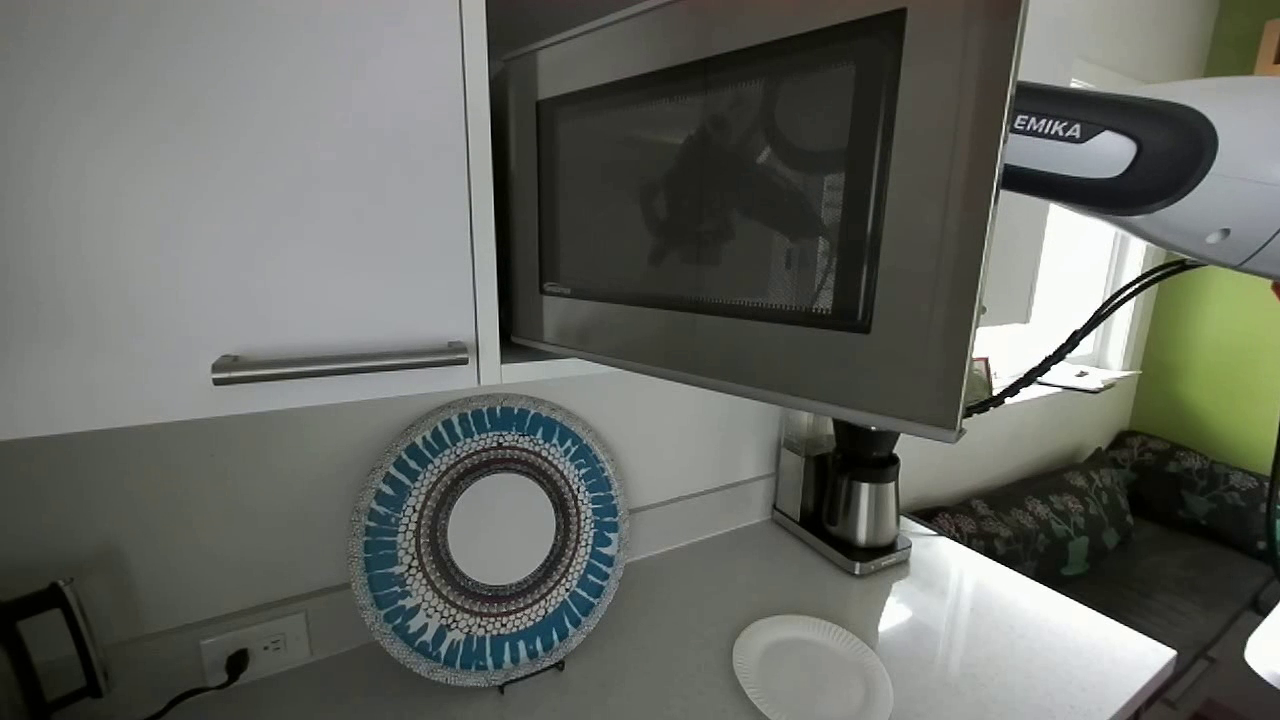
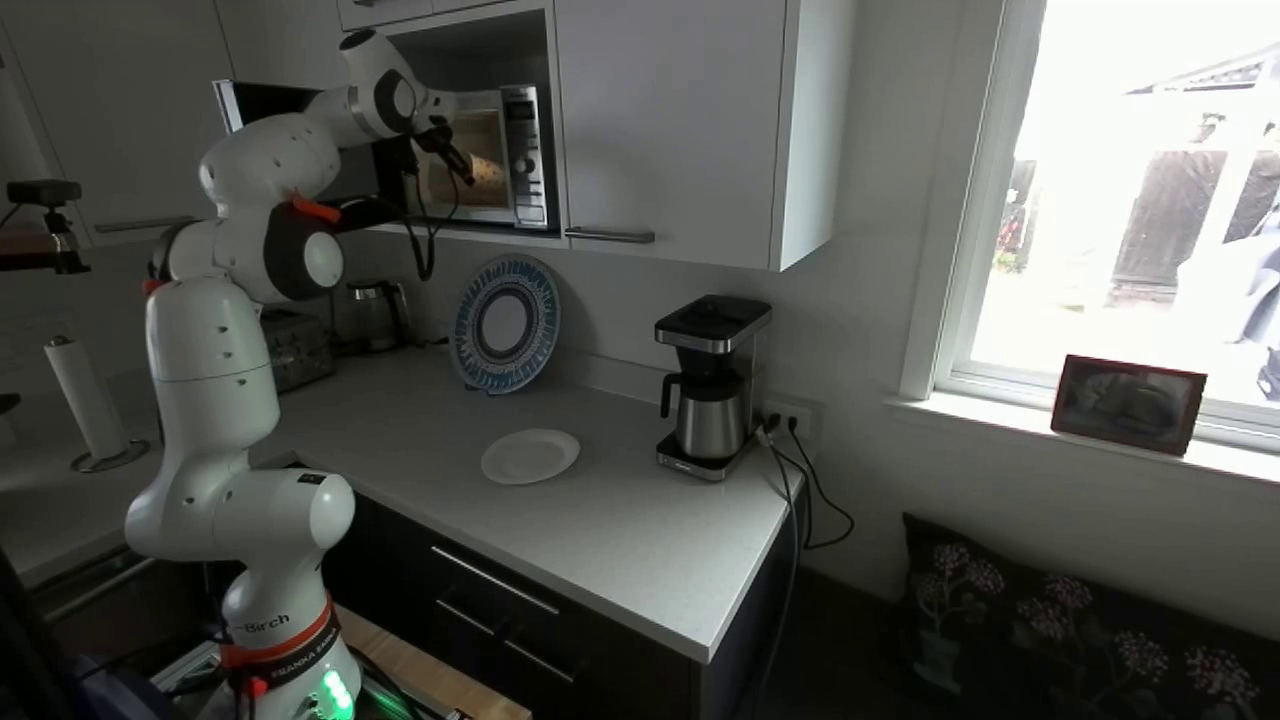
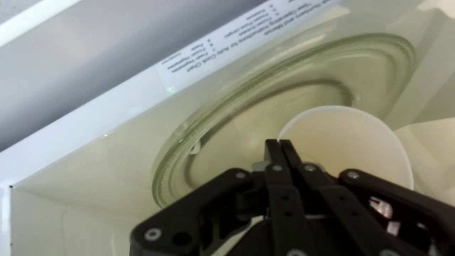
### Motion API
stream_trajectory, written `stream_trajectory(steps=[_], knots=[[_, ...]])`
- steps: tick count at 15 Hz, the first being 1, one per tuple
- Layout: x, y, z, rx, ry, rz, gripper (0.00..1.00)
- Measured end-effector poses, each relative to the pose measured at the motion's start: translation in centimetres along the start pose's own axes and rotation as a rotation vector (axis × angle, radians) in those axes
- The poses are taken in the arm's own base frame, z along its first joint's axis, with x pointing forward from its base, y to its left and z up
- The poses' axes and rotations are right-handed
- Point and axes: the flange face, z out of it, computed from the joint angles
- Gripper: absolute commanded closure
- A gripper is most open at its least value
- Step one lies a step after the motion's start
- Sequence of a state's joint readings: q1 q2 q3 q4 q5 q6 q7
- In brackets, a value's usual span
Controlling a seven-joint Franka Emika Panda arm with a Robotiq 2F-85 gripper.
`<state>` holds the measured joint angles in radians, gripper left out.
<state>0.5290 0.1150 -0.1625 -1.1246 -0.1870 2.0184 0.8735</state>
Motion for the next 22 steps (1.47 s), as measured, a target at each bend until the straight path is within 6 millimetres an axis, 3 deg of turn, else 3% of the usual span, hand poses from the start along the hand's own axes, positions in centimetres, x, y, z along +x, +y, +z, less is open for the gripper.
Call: stream_trajectory(steps=[10, 18, 22], knots=[[0.3, -0.8, -3.9, 0.136, -0.152, 0.43, 0.97], [0.3, -0.9, -4.5, 0.161, -0.2, 0.489, 0.99], [1.7, -0.5, -6.7, 0.223, -0.234, 0.613, 0.99]])
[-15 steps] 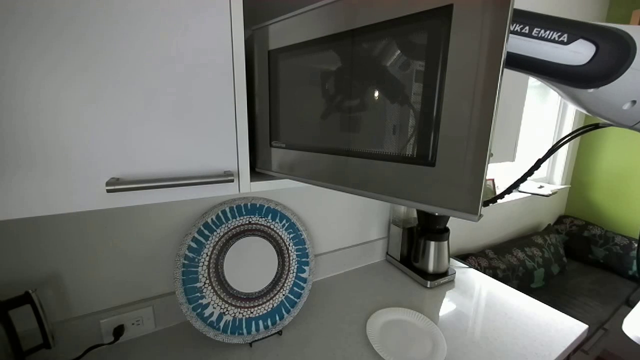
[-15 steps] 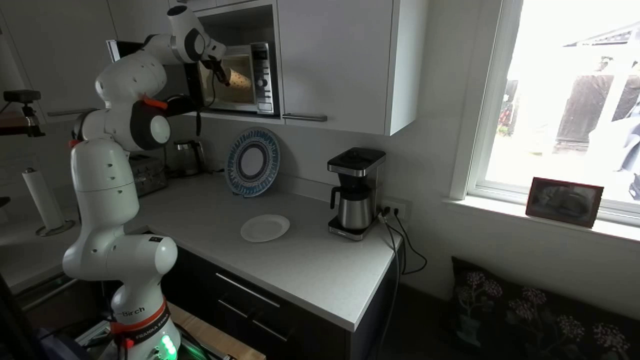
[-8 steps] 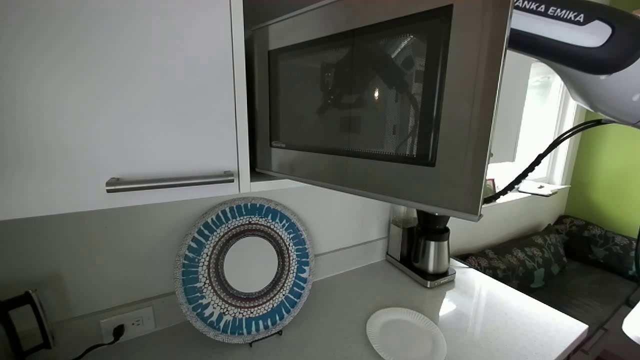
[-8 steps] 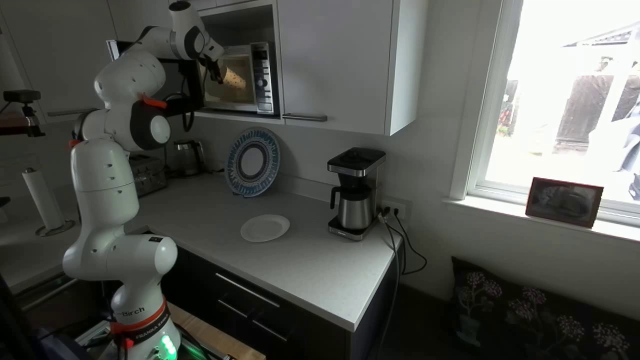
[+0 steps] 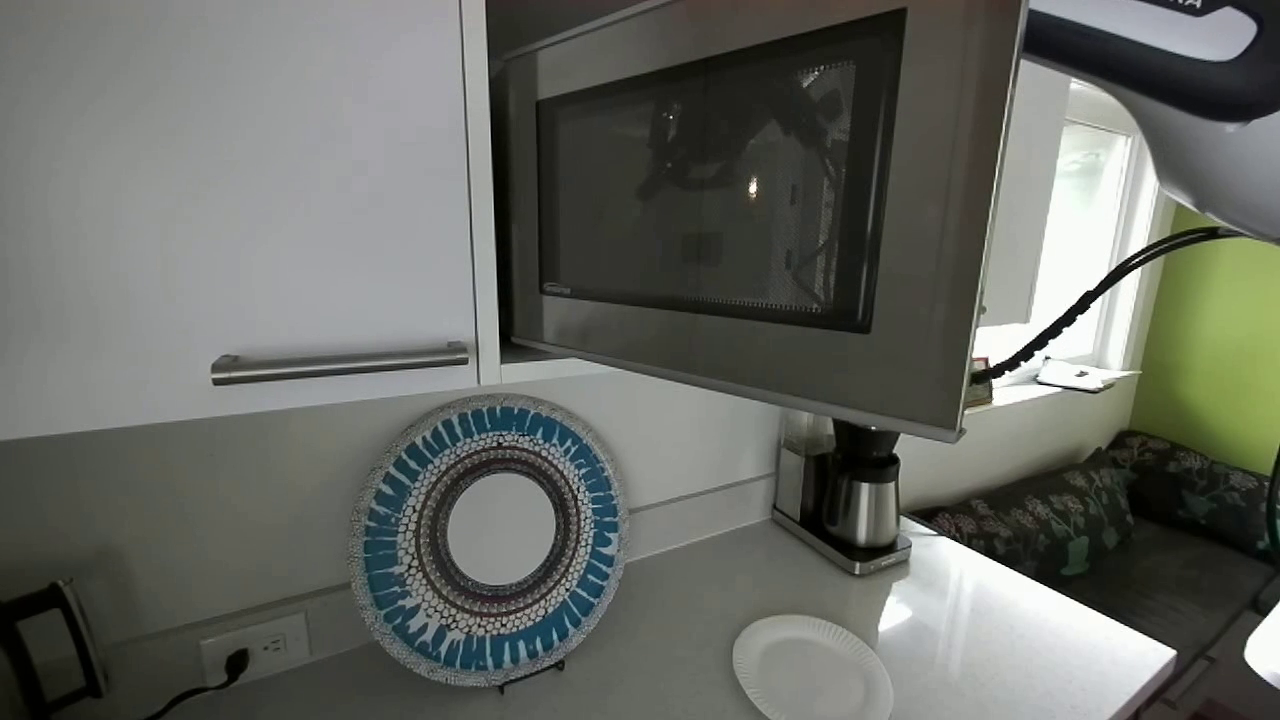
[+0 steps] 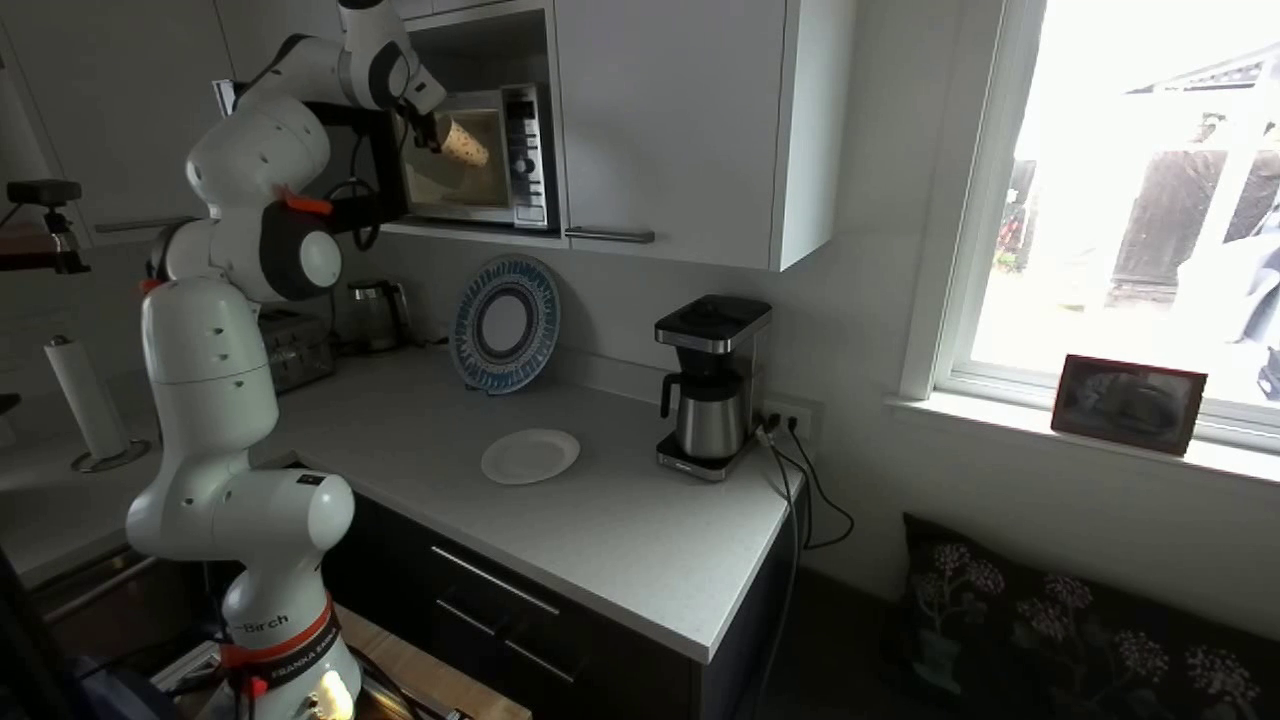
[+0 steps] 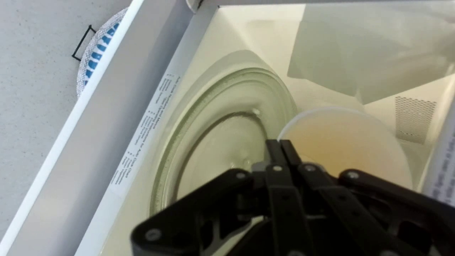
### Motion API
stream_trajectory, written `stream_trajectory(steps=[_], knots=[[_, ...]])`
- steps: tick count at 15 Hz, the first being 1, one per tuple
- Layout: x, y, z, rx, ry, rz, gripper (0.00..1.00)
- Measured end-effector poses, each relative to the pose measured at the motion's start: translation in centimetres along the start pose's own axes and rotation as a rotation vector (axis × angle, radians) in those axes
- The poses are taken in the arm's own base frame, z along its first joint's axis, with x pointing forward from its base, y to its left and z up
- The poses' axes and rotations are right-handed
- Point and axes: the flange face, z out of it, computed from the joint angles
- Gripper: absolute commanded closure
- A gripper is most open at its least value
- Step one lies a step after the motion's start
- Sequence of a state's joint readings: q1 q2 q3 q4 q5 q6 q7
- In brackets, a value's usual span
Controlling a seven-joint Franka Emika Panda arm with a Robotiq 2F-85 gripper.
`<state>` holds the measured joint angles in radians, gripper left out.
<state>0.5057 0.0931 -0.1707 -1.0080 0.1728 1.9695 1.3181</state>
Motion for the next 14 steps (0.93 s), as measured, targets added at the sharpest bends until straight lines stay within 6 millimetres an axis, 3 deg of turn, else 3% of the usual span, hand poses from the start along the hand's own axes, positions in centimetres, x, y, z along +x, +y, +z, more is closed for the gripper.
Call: stream_trajectory(steps=[6, 14], knots=[[2.2, 0.1, -1.1, 0.034, -0.098, 0.277, 0.99], [3.2, 0.3, -1.6, 0.019, -0.229, 0.641, 0.97]])
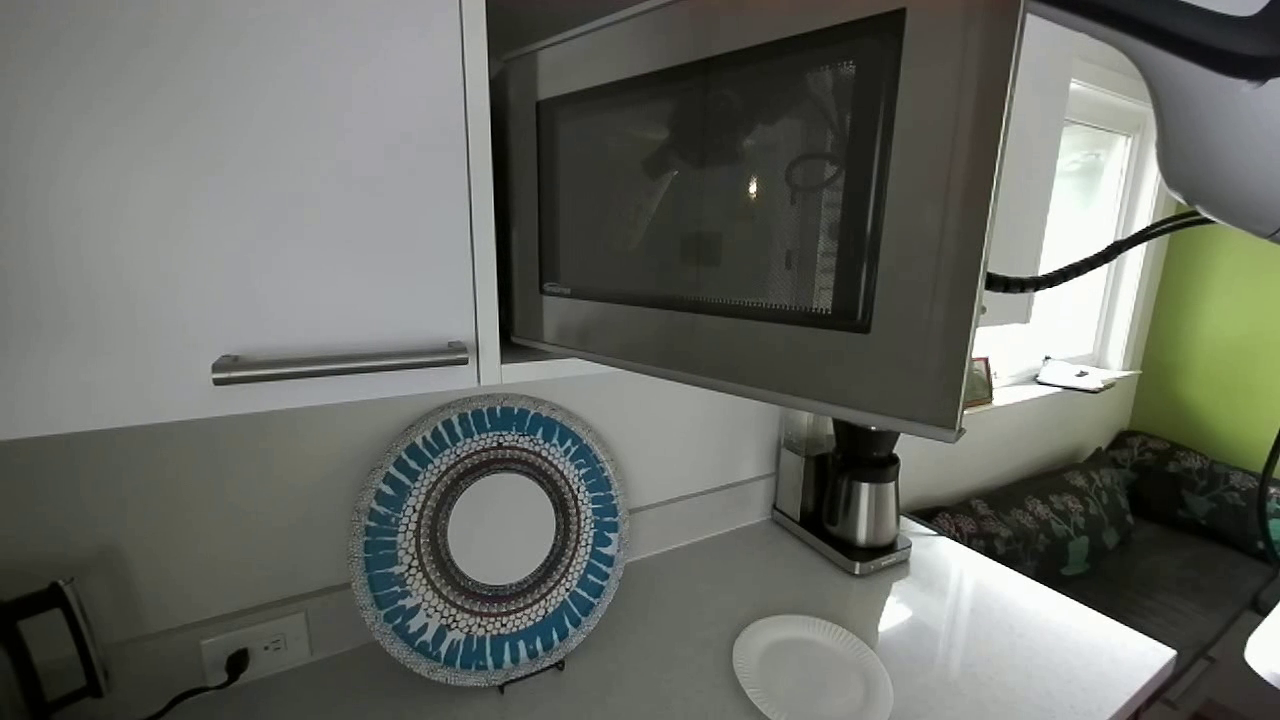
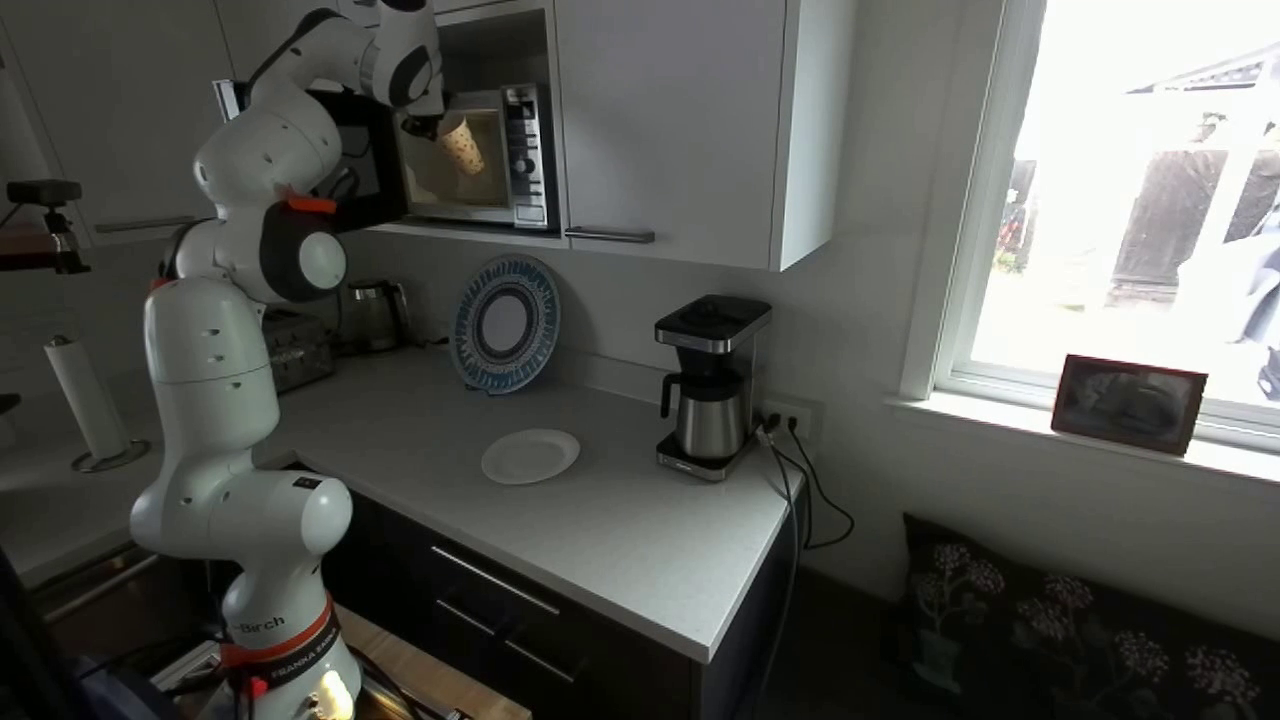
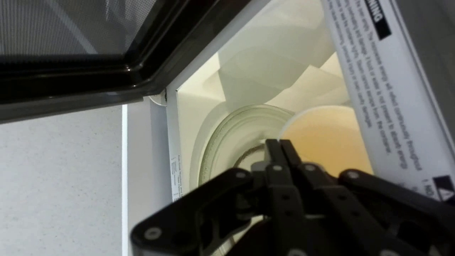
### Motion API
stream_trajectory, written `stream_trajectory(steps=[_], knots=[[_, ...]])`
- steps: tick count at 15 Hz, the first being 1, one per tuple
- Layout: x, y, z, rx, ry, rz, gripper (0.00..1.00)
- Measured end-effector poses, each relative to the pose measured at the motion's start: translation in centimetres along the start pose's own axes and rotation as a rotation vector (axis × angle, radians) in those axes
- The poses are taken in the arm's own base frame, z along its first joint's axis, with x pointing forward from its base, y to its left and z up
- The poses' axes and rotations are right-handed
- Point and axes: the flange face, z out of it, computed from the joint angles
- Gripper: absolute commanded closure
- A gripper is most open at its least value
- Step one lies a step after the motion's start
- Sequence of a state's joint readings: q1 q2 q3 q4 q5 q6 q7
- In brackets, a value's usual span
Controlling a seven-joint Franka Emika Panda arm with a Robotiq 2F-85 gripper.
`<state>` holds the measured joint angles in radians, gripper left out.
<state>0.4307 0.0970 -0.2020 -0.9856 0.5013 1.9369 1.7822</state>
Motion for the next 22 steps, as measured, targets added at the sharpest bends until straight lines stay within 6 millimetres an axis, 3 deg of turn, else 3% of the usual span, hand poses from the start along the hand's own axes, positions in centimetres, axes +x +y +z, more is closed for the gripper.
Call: stream_trajectory(steps=[8, 22], knots=[[0.17, -0.08, -0.32, -0.003, -0.001, 0.068, 0.99], [0.74, -0.23, -0.32, -0.031, -0.034, 0.414, 0.99]])
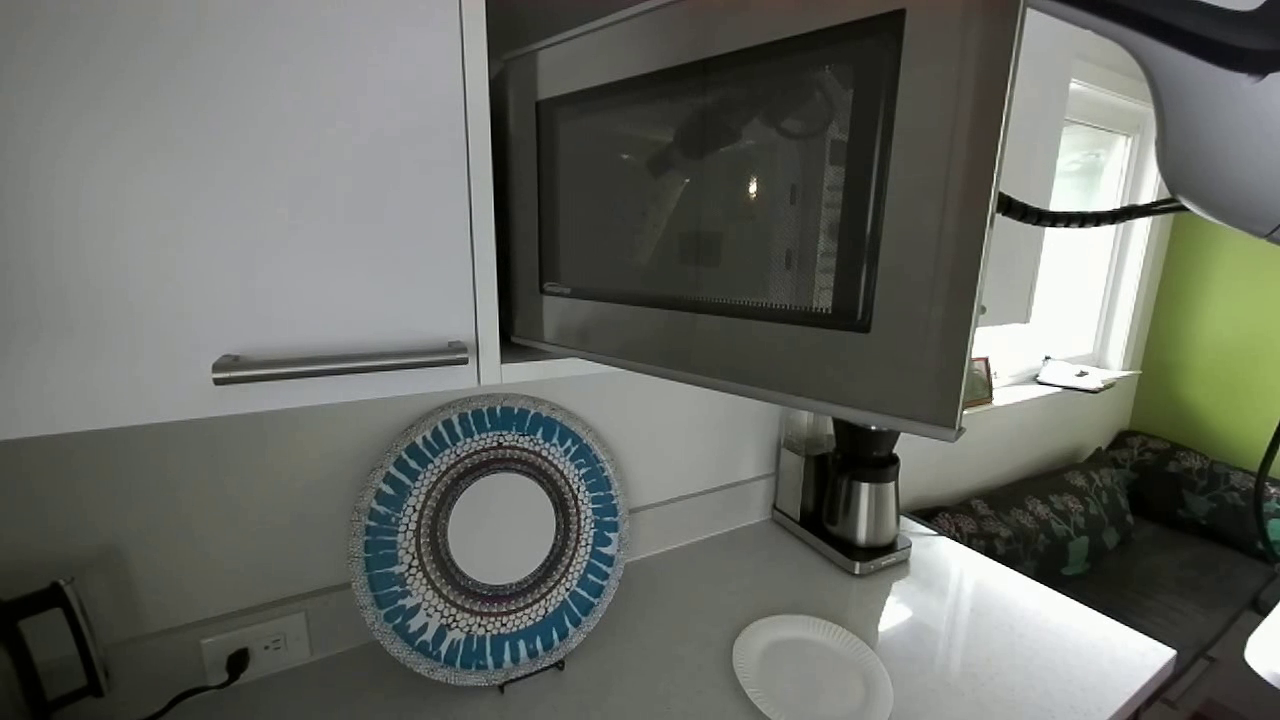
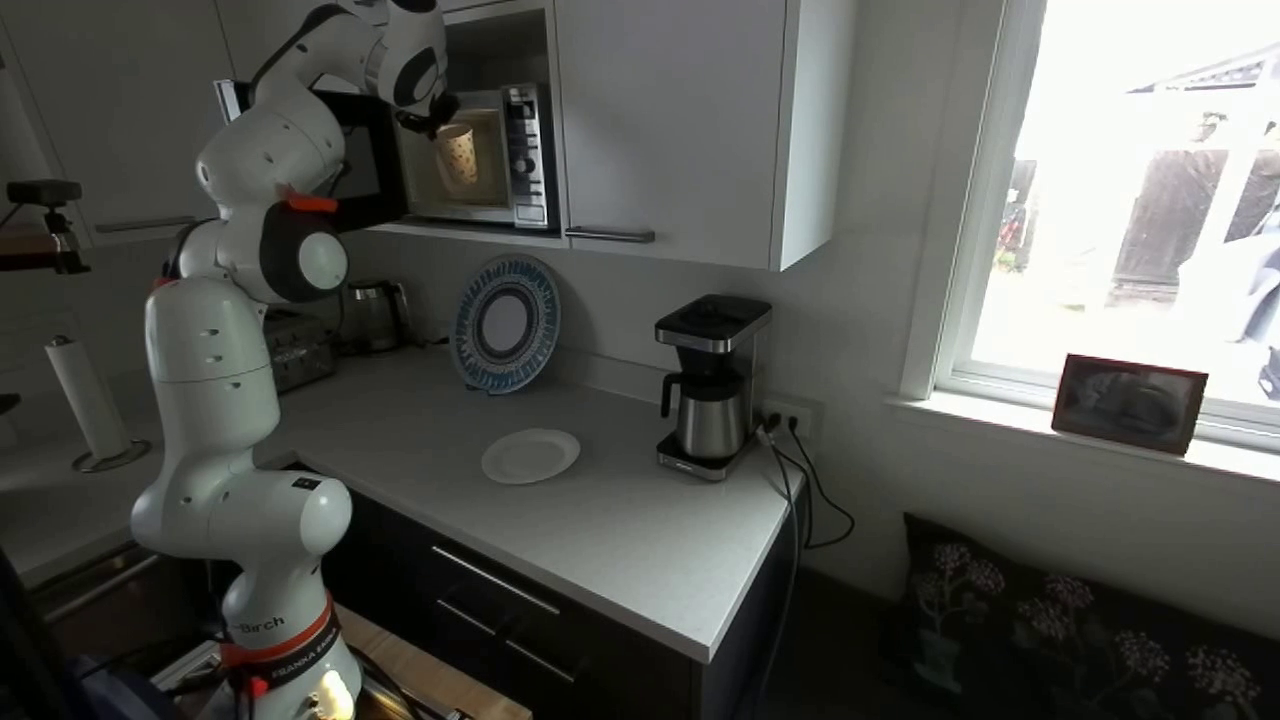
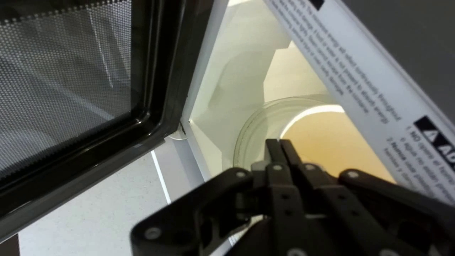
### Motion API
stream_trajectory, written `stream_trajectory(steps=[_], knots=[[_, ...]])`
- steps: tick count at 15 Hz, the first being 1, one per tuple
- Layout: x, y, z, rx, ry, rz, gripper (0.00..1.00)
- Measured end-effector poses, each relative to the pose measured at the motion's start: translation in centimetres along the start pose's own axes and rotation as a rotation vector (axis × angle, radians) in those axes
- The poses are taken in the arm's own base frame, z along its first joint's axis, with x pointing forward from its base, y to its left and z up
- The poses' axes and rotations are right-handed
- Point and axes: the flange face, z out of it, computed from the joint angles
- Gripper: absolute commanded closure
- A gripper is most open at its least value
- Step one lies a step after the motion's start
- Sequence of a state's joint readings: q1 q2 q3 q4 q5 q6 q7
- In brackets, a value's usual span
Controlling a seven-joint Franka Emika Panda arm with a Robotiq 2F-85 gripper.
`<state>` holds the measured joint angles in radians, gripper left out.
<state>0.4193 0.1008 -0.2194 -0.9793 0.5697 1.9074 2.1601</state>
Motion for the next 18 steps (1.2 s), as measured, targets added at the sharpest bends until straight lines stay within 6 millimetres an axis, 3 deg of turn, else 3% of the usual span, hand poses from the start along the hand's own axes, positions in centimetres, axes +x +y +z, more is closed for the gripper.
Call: stream_trajectory(steps=[8, 14, 18], knots=[[1.8, -0.3, 0.3, -0.057, 0.071, 0.057, 0.99], [5.1, -3.1, 2.4, -0.038, 0.126, 0.101, 0.99], [5.0, -3.5, 2.5, -0.018, 0.118, 0.097, 0.99]])
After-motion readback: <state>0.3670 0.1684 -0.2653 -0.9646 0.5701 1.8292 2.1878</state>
